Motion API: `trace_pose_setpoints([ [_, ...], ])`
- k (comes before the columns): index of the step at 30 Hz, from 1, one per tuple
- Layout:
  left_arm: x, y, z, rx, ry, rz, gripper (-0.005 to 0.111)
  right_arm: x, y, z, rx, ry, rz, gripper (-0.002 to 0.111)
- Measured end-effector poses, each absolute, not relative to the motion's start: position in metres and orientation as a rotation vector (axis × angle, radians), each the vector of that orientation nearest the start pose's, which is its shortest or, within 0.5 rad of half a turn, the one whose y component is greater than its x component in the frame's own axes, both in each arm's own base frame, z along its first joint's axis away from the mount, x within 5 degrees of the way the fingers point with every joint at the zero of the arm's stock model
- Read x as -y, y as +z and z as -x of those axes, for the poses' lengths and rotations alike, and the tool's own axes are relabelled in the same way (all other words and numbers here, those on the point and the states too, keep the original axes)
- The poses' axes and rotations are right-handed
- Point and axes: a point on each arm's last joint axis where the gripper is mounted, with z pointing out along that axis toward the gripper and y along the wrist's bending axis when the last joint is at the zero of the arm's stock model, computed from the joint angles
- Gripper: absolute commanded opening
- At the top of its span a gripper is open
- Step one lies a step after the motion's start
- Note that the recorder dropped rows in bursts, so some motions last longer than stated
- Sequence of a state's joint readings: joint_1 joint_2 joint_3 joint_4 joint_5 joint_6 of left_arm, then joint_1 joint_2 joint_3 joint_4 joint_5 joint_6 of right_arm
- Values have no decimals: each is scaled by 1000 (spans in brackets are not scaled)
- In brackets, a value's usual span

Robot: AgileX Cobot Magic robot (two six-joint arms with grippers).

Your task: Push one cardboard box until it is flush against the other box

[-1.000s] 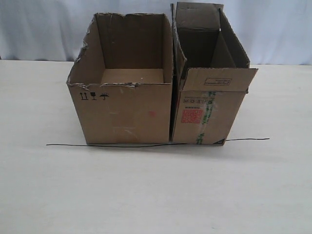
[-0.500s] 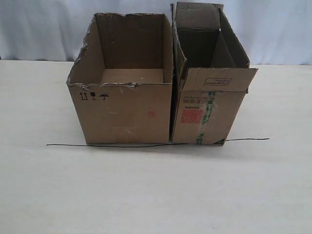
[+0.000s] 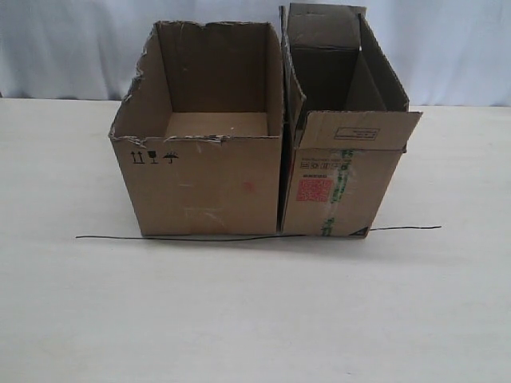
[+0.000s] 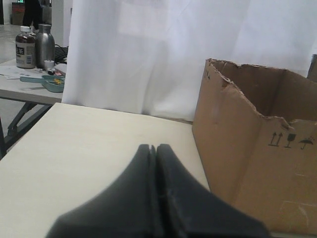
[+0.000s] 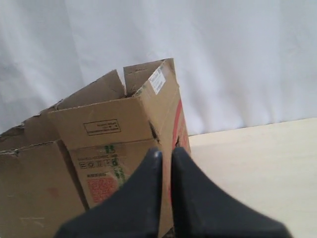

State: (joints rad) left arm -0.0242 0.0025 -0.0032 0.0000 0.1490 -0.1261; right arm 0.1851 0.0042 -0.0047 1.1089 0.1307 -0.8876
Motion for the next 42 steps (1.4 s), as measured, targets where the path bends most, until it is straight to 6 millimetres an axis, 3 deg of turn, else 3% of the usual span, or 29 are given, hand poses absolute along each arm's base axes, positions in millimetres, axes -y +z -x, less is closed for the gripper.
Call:
trace_pose_setpoints([
  [7, 1, 201, -56, -1631, -115, 83, 0, -13, 205, -55, -1592, 293, 34, 5],
  [15, 1, 201, -56, -1631, -115, 83, 0, -10, 201, -56, -1630, 171, 113, 5],
  [42, 1, 201, -56, -1631, -115, 83, 0, -10, 200, -56, -1638, 176, 106, 5],
])
